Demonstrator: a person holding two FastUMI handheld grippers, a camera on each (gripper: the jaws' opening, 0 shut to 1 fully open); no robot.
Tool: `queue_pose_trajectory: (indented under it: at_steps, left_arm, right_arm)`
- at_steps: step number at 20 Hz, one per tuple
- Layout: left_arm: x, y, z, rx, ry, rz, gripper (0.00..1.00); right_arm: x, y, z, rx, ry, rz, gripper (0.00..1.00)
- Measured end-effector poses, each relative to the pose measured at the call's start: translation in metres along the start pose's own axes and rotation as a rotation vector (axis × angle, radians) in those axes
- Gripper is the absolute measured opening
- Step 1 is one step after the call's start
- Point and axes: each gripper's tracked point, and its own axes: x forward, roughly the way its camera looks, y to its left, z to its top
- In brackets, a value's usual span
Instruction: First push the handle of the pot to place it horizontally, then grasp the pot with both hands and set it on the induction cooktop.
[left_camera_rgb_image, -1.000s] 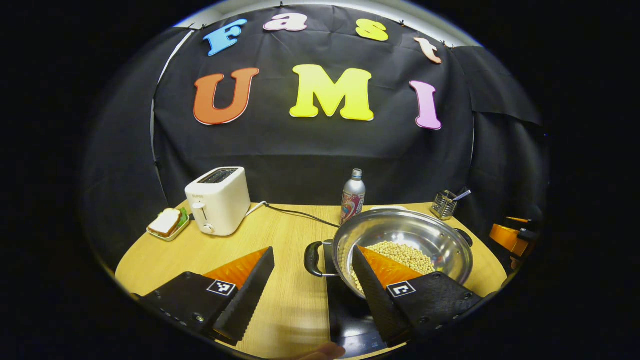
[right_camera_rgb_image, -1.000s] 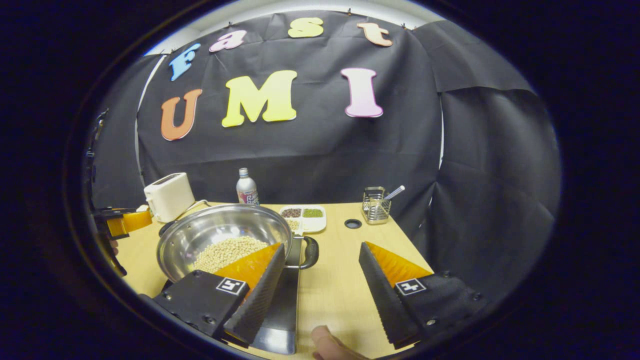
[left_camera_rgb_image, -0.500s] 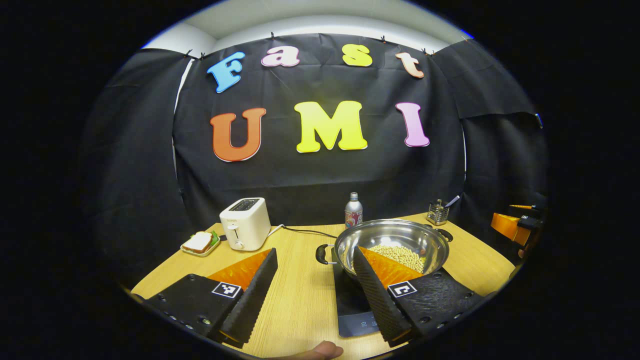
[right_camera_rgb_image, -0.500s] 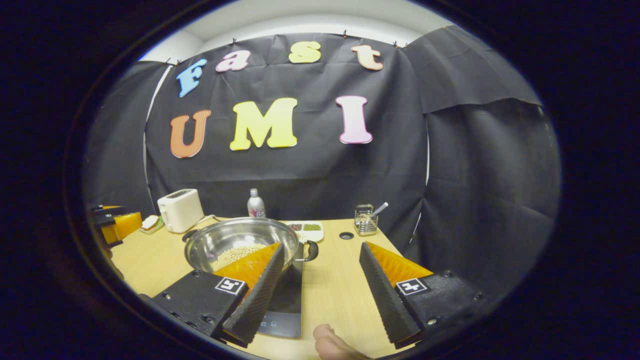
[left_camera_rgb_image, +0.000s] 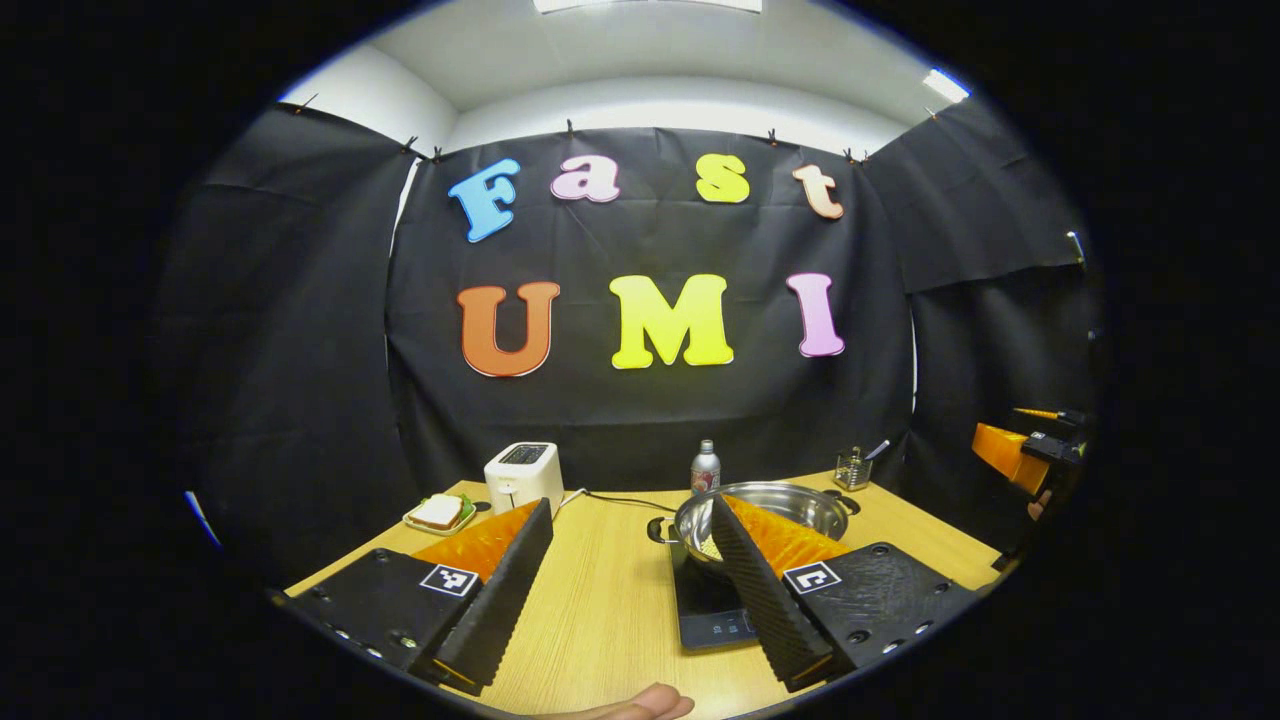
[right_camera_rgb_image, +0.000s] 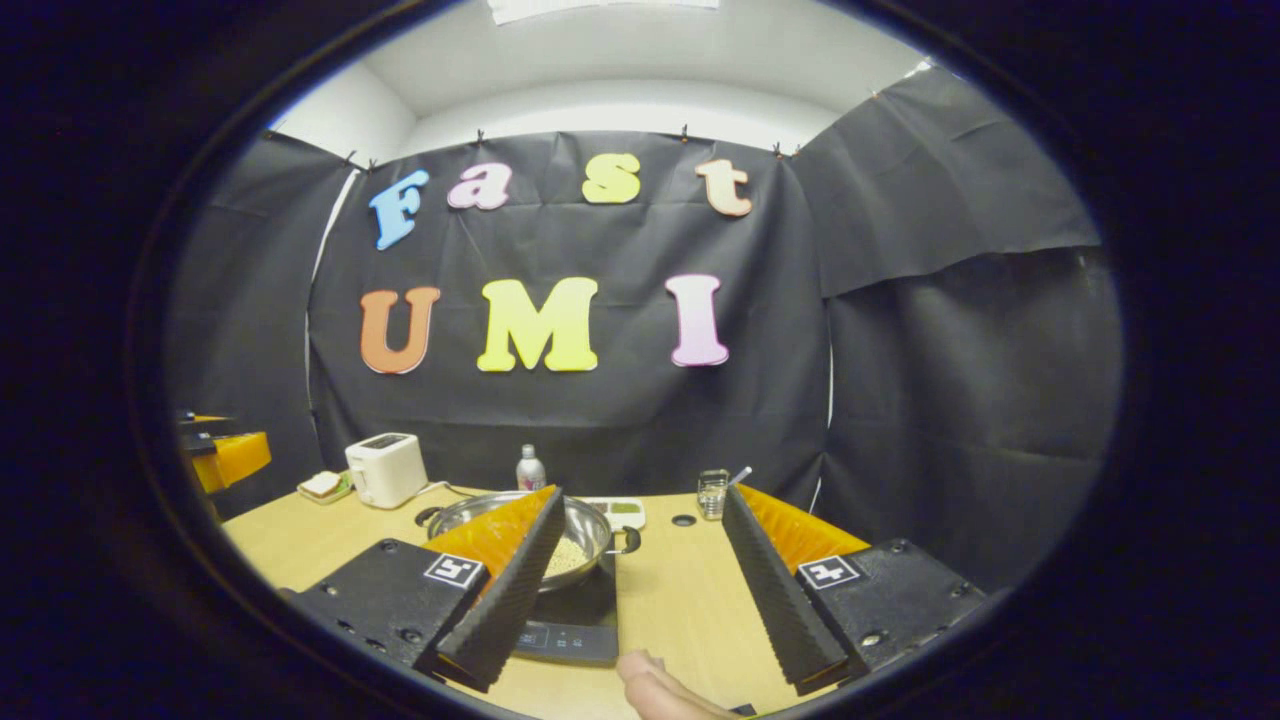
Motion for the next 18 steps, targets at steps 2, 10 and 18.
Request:
queue_pose_trajectory:
  at_steps: [2, 10, 18]
  left_arm:
    - [-0.021, 0.000, 0.018, -0.009, -0.047, -0.009, 0.95]
    - [-0.068, 0.006, 0.061, 0.016, -0.146, -0.004, 0.95]
    - [-0.078, 0.005, 0.073, -0.004, -0.171, -0.002, 0.95]
  right_arm:
    - [-0.022, -0.005, 0.018, -0.010, -0.039, -0.016, 0.99]
    - [-0.088, -0.023, 0.073, -0.004, -0.154, -0.082, 0.98]
    - [-0.113, -0.013, 0.091, -0.021, -0.222, -0.052, 0.99]
